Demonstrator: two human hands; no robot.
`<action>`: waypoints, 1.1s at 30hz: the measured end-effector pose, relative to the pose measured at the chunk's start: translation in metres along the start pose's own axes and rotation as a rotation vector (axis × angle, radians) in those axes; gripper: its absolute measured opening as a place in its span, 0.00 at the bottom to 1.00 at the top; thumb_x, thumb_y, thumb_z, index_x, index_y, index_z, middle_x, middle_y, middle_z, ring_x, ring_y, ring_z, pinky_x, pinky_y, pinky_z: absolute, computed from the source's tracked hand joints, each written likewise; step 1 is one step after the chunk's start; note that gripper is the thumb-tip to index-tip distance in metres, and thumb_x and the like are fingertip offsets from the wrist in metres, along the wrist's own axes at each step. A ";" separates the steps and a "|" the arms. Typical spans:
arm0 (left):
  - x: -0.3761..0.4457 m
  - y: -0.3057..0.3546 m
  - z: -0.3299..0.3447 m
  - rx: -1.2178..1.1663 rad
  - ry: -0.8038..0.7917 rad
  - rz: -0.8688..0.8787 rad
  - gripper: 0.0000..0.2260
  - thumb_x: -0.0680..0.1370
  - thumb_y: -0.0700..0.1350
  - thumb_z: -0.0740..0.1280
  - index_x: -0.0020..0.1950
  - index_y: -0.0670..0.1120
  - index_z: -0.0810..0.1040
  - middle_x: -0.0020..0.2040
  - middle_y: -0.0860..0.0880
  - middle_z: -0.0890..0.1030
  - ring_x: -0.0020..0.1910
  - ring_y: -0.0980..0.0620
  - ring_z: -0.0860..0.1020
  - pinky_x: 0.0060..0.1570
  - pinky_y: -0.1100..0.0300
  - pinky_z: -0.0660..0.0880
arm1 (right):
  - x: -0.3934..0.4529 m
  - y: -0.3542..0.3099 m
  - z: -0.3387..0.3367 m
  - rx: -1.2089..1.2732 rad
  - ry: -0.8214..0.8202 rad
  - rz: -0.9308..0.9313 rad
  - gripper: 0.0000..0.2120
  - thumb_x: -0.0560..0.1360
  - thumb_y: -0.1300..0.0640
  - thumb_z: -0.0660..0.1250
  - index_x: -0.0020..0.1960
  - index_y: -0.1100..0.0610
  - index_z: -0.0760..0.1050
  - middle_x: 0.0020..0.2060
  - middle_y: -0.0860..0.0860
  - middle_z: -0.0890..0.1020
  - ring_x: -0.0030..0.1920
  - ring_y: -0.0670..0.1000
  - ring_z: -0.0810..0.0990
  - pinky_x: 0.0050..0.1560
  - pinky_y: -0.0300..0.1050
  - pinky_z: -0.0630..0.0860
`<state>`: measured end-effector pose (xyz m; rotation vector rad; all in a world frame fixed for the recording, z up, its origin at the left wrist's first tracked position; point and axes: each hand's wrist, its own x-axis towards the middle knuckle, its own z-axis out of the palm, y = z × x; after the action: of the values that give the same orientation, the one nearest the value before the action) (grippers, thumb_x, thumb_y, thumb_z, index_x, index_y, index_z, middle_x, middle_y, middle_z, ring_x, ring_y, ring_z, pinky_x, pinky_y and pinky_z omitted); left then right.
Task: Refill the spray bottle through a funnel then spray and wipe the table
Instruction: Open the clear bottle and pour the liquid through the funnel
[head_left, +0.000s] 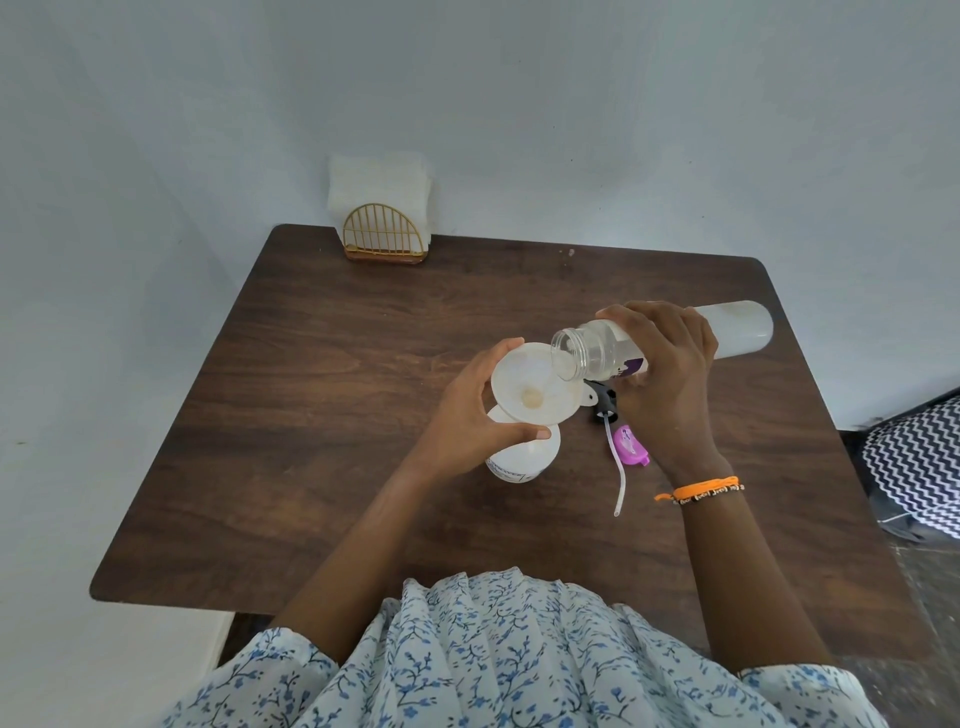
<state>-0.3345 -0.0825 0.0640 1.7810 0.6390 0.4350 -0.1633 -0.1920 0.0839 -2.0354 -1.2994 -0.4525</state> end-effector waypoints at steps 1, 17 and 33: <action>0.000 0.000 0.000 -0.006 0.003 0.000 0.39 0.64 0.39 0.79 0.71 0.50 0.66 0.65 0.58 0.70 0.58 0.77 0.66 0.50 0.82 0.64 | 0.000 0.000 0.000 -0.001 0.000 0.000 0.27 0.59 0.74 0.72 0.55 0.56 0.78 0.51 0.53 0.80 0.54 0.56 0.75 0.61 0.52 0.62; -0.001 -0.001 0.000 -0.008 0.004 0.010 0.39 0.63 0.39 0.79 0.70 0.50 0.66 0.62 0.61 0.70 0.57 0.78 0.66 0.50 0.82 0.65 | -0.002 0.002 0.001 0.001 -0.008 0.012 0.28 0.59 0.74 0.72 0.55 0.55 0.77 0.51 0.52 0.79 0.55 0.55 0.74 0.63 0.51 0.60; -0.002 0.000 -0.001 -0.003 0.007 0.005 0.38 0.63 0.39 0.79 0.70 0.52 0.67 0.62 0.61 0.70 0.58 0.76 0.67 0.50 0.82 0.65 | -0.004 0.002 0.002 -0.024 -0.005 -0.026 0.28 0.58 0.75 0.72 0.55 0.56 0.78 0.51 0.53 0.79 0.55 0.55 0.73 0.62 0.54 0.61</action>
<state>-0.3366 -0.0827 0.0645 1.7793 0.6389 0.4455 -0.1636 -0.1936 0.0793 -2.0424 -1.3311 -0.4773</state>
